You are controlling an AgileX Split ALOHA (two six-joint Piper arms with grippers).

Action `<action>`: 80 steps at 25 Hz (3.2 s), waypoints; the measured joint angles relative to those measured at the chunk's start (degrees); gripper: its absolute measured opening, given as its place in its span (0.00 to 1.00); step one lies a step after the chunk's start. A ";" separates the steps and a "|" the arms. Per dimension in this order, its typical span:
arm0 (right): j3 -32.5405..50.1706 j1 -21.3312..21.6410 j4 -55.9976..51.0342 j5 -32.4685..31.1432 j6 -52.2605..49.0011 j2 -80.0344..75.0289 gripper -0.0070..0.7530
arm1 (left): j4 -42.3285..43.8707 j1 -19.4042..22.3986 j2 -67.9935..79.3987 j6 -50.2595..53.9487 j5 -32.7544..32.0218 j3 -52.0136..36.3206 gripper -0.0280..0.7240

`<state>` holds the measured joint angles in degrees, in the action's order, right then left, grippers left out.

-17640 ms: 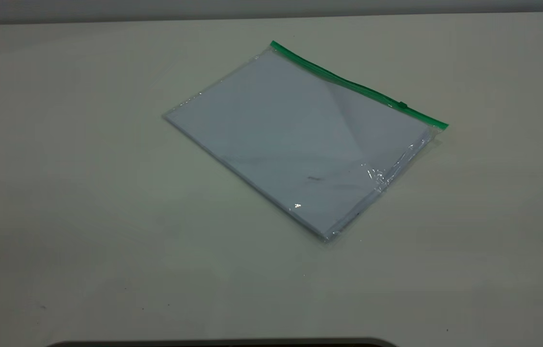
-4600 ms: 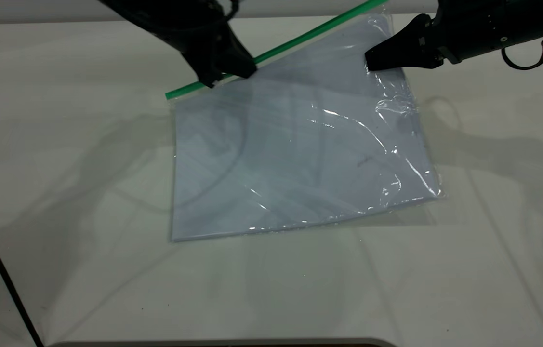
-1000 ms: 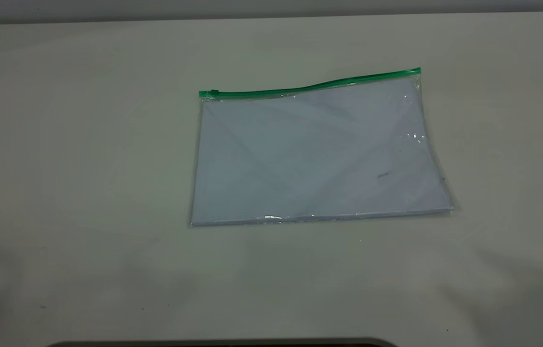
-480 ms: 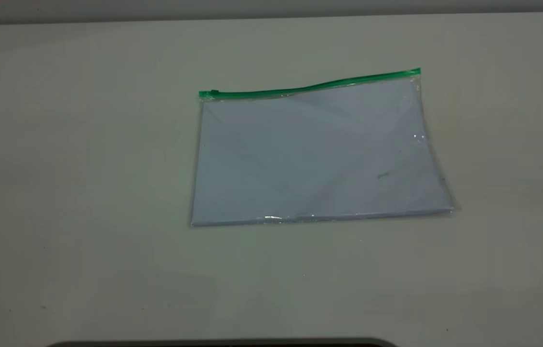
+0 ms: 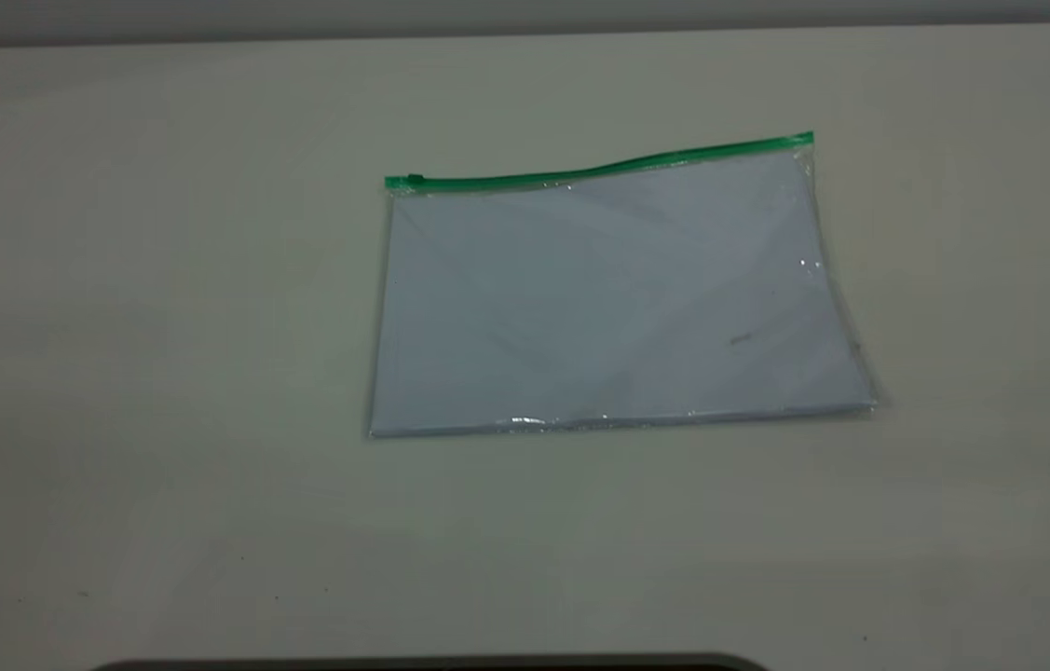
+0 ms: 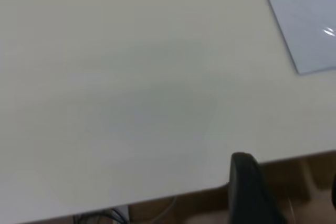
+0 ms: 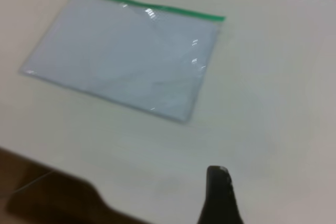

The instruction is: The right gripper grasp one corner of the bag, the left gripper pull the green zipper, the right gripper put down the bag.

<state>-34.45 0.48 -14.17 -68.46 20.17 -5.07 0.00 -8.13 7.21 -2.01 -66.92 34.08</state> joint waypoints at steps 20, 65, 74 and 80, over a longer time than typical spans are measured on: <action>6.74 0.00 3.89 2.96 -3.75 5.98 0.78 | -4.68 0.00 0.00 -5.40 0.00 -2.67 0.62; 6.74 0.00 3.89 3.00 -3.89 5.99 0.78 | -2.22 9.43 -8.28 -2.30 1.72 -6.18 0.62; 6.74 0.00 3.89 3.00 -3.89 5.99 0.78 | -2.17 9.43 -8.28 -2.30 1.72 -6.18 0.62; 6.74 0.00 3.89 3.00 -3.89 5.99 0.78 | -2.17 9.43 -8.28 -2.30 1.72 -6.18 0.62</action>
<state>-27.70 0.48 -10.28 -65.46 16.28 0.92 -2.17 1.30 -1.07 -4.31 -65.20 27.90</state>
